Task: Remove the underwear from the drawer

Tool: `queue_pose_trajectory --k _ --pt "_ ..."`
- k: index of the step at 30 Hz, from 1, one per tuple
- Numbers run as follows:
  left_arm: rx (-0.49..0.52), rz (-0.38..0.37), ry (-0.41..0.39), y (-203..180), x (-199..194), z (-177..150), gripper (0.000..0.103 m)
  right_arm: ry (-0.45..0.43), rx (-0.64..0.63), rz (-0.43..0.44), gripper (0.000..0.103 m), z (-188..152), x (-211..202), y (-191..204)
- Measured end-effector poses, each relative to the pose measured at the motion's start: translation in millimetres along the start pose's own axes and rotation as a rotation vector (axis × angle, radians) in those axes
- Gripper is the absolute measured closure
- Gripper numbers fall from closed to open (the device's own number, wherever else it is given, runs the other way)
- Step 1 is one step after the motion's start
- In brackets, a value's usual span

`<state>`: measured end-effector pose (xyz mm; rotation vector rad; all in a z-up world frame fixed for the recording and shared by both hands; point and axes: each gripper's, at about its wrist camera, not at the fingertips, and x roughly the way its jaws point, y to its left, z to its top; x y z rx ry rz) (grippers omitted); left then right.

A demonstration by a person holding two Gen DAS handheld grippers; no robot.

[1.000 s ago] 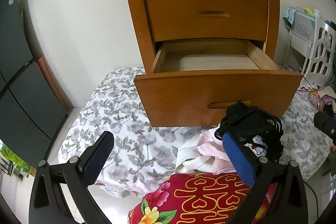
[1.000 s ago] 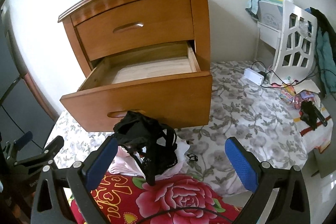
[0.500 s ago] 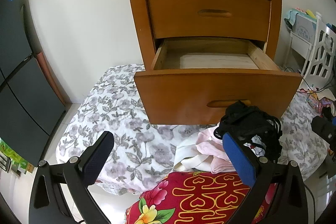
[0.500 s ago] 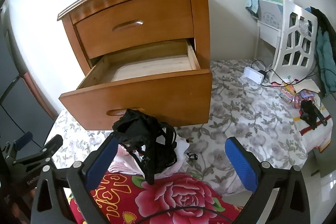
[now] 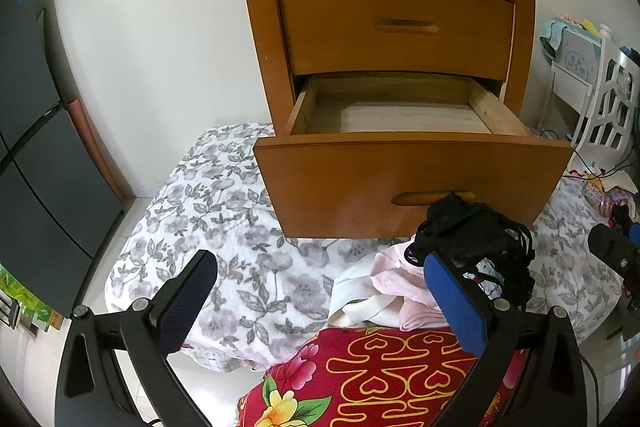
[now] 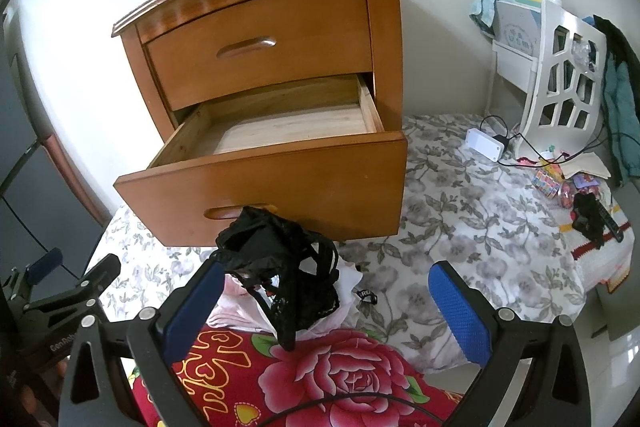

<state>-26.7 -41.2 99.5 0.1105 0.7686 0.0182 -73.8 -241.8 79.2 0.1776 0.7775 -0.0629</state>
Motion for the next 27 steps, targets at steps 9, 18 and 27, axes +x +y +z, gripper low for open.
queue_pose_trajectory --k 9,18,27 --pt "0.002 0.0 -0.006 -1.5 0.4 0.0 0.0 -0.004 -0.005 0.002 0.0 -0.2 -0.6 -0.3" --pt "0.002 -0.001 -0.003 -1.2 0.2 0.1 0.0 -0.003 -0.01 0.006 0.0 -0.1 -0.9 -0.1" --pt "0.001 0.0 -0.003 -1.0 0.2 0.1 0.0 -0.002 -0.011 0.005 0.0 -0.5 -1.2 -0.1"
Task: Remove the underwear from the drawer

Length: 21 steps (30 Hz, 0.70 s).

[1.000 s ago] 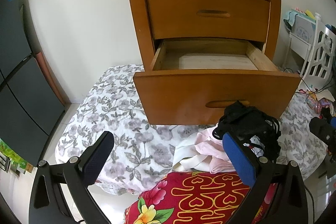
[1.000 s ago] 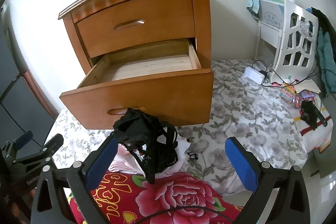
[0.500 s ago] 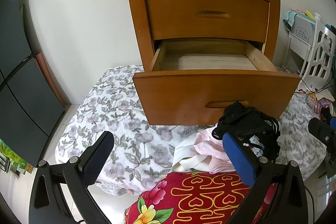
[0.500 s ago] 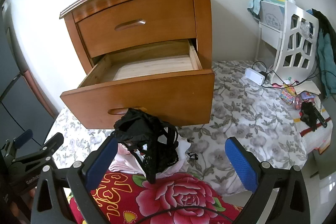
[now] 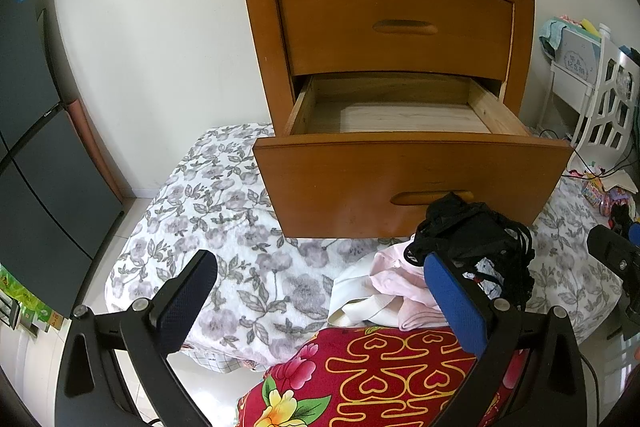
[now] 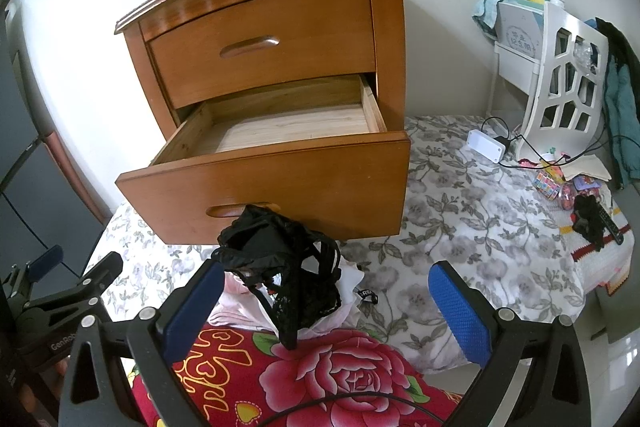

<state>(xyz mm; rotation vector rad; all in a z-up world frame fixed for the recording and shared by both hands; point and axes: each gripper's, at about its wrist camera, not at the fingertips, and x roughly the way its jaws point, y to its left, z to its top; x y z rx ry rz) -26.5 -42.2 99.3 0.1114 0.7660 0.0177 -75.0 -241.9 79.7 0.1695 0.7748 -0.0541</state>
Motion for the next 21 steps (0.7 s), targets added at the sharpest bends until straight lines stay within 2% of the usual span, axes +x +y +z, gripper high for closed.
queue_pose_trajectory --k 21 --pt "-0.001 0.003 0.004 -0.4 0.1 0.0 0.0 0.0 0.001 -0.001 0.0 -0.1 0.2 0.1"
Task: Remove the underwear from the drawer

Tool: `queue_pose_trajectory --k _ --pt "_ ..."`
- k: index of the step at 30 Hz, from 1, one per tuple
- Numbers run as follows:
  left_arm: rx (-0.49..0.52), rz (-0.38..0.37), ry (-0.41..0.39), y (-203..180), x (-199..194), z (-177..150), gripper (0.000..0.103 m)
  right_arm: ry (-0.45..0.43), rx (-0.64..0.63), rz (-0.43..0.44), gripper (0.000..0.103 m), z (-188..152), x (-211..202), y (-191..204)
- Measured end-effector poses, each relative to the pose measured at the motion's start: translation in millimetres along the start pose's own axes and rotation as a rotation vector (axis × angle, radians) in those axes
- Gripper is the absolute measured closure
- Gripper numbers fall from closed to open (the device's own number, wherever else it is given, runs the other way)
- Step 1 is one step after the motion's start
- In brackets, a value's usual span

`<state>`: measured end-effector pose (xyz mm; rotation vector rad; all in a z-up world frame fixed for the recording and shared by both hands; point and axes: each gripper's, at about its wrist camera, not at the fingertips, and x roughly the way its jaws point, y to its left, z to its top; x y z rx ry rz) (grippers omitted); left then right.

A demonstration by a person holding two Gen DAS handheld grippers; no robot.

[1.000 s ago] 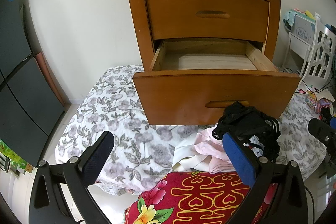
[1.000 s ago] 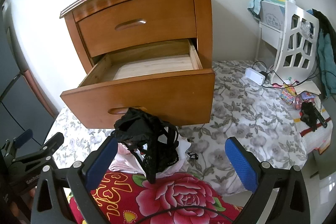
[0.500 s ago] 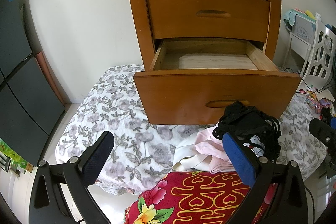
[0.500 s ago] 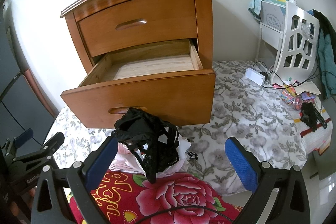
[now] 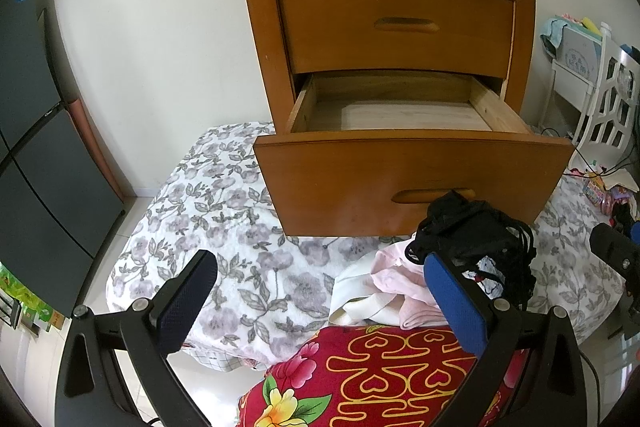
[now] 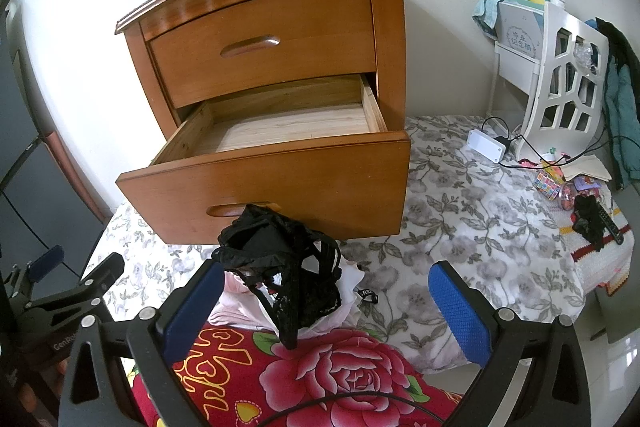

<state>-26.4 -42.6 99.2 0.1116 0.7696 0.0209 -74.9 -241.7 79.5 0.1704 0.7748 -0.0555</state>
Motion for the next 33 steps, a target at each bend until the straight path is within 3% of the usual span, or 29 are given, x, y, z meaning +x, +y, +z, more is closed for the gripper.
queue_pose_trajectory --k 33 --pt "0.005 0.026 0.004 0.2 0.8 -0.3 0.0 0.003 -0.003 0.002 0.0 -1.0 0.3 -0.5"
